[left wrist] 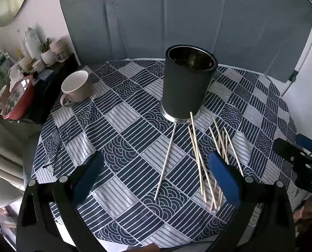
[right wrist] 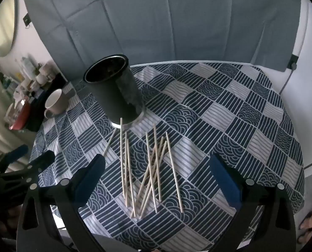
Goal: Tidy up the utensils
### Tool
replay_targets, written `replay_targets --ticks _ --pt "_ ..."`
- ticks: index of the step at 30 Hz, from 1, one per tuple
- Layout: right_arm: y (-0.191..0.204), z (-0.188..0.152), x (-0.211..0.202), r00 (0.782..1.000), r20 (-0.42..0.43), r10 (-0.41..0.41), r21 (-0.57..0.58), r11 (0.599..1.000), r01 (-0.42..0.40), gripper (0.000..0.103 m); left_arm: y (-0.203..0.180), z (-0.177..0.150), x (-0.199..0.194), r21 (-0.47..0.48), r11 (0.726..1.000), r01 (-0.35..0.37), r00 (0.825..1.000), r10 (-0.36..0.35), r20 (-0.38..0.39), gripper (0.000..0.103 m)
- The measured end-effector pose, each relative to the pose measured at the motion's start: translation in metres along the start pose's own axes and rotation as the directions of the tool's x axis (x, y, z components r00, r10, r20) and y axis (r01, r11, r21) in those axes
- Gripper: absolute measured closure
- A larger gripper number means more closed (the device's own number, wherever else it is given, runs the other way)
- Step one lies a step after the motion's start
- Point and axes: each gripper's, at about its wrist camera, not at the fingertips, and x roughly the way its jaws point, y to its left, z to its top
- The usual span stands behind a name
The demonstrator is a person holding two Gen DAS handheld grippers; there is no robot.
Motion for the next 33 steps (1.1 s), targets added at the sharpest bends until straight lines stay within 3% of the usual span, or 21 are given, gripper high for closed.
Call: replay_targets --ticks 33 --pt "0.003 -0.002 0.011 0.999 -0.038 -0.024 -0.018 1.0 0.023 0.008 0.002 0.007 0.024 -0.028 1.0 0.001 0.998 -0.003 -0.066 0.006"
